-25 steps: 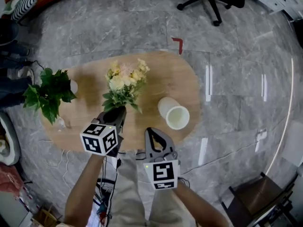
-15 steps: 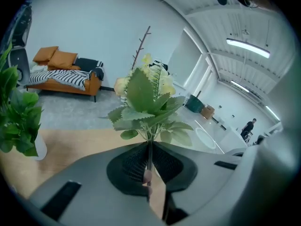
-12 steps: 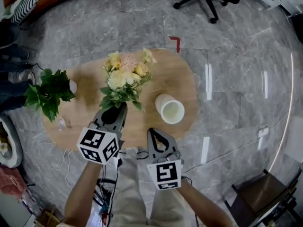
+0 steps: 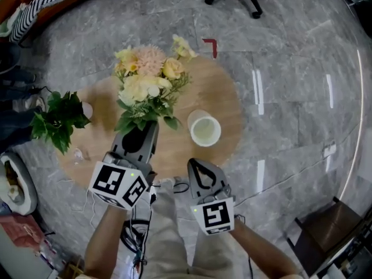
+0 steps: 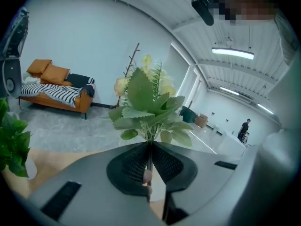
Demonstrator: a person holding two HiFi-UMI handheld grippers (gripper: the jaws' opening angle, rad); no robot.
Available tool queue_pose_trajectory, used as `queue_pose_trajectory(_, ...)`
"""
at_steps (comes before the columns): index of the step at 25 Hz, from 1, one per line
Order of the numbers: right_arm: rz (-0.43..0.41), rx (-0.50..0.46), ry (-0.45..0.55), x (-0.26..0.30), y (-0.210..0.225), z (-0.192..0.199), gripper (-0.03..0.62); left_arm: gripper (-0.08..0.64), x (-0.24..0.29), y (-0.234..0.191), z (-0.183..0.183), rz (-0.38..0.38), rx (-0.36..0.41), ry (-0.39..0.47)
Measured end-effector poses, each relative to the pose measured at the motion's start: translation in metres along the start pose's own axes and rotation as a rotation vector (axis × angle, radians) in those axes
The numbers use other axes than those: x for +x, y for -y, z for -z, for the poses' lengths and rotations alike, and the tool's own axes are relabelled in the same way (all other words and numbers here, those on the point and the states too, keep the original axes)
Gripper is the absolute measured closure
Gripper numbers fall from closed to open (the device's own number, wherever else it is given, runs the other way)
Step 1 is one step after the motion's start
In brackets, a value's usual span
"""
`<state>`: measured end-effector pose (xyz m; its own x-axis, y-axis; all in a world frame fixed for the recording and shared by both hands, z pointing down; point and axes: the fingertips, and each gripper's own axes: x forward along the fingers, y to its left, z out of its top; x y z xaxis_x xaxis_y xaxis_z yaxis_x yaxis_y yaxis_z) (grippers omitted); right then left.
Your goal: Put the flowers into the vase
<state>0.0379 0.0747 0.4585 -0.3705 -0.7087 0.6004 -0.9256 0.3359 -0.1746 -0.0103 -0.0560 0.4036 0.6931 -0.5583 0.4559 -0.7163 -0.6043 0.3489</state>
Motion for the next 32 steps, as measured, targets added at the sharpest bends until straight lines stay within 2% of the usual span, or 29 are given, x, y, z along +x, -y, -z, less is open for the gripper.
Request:
queue_pose_trajectory(13, 0.049, 0.068, 0.046, -0.022, 0.029, 0.01, 0.591, 0.526, 0.016, 0.057, -0.043, 0.071, 0.037, 0.116)
queue_pose_trajectory(17, 0.046, 0.07, 0.038, -0.026, 0.034, 0.014, 0.589, 0.526, 0.019, 0.07, -0.051, 0.079, 0.022, 0.147)
queue_pose_trajectory(24, 0.088, 0.114, 0.047, -0.029, 0.049, 0.02, 0.586, 0.526, 0.021, 0.091, -0.072, 0.104, 0.01, 0.209)
queue_pose_trajectory(32, 0.072, 0.112, 0.022, -0.03, 0.051, 0.027, 0.586, 0.526, 0.031, 0.104, -0.087, 0.118, -0.002, 0.284)
